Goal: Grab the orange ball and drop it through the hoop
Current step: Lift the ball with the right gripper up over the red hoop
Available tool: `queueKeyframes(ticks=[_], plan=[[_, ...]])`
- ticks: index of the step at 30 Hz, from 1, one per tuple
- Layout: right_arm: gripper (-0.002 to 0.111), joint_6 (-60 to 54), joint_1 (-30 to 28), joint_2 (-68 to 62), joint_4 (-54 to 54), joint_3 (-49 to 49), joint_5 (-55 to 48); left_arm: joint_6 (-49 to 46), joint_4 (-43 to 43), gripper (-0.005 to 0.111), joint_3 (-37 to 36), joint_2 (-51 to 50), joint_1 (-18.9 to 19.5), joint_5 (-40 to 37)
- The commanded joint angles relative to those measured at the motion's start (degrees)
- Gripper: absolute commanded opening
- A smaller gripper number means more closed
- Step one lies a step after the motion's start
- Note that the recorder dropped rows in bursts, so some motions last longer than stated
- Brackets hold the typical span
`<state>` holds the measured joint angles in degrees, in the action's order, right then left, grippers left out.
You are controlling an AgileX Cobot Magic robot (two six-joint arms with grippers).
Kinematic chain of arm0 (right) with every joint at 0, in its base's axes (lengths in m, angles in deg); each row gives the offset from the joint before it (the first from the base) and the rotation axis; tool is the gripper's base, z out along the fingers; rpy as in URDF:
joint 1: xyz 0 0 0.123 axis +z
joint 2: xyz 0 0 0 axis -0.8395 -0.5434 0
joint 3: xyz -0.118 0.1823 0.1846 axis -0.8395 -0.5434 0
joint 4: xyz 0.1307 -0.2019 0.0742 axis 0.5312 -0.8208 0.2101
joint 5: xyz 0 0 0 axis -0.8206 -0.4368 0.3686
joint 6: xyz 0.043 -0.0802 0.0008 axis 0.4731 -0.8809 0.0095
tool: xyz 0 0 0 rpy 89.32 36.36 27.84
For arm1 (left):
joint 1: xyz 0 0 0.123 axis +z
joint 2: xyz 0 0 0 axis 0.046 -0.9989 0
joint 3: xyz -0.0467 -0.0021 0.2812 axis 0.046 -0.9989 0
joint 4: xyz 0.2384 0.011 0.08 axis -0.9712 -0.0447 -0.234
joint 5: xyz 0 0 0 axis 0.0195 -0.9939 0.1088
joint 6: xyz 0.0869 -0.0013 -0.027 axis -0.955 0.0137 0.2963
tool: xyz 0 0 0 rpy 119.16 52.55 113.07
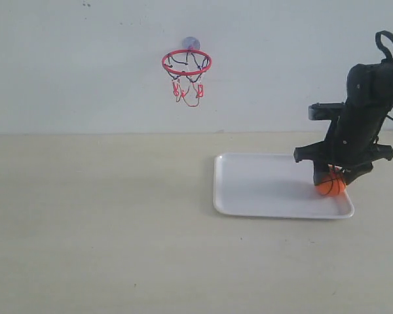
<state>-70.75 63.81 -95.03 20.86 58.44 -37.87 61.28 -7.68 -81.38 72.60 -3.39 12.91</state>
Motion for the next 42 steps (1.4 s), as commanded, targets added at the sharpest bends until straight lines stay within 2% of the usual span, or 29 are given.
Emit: queueKeyframes(ticks=[1, 4, 7, 12, 15, 23, 32, 42], plan=[[0.000, 0.9, -0.4, 0.1, -0.8, 0.5, -1.5, -0.1, 0.0, 0.004, 0.1, 0.2, -0.5, 0.5], [0.000, 2.5, -0.4, 1.8, 0.5, 1.5, -1.7, -0.1, 0.0, 0.004, 0.1, 0.2, -0.5, 0.5], [0.000, 0.8, -0.4, 5.4, 8.0, 5.6, -1.8, -0.1, 0.0, 0.004, 0.1, 0.2, -0.5, 0.5], [0.000, -12.1, -0.2, 7.6, 36.6, 15.0, -1.2, -0.1, 0.0, 0.004, 0.1, 0.2, -0.5, 0.5], [0.000, -14.9, 0.9, 7.6, 46.3, 18.0, 2.5, -0.1, 0.0, 0.004, 0.1, 0.2, -0.5, 0.5], [0.000, -18.2, 7.6, 4.4, 52.1, 24.3, 15.8, -0.1, 0.0, 0.004, 0.1, 0.2, -0.5, 0.5], [0.000, -16.9, 11.0, -7.0, 57.4, 37.4, 16.1, -0.1, 0.0, 0.004, 0.1, 0.2, -0.5, 0.5], [0.000, -18.0, 12.1, -13.1, 63.9, 42.0, 17.8, -0.1, 0.0, 0.004, 0.1, 0.2, -0.5, 0.5]])
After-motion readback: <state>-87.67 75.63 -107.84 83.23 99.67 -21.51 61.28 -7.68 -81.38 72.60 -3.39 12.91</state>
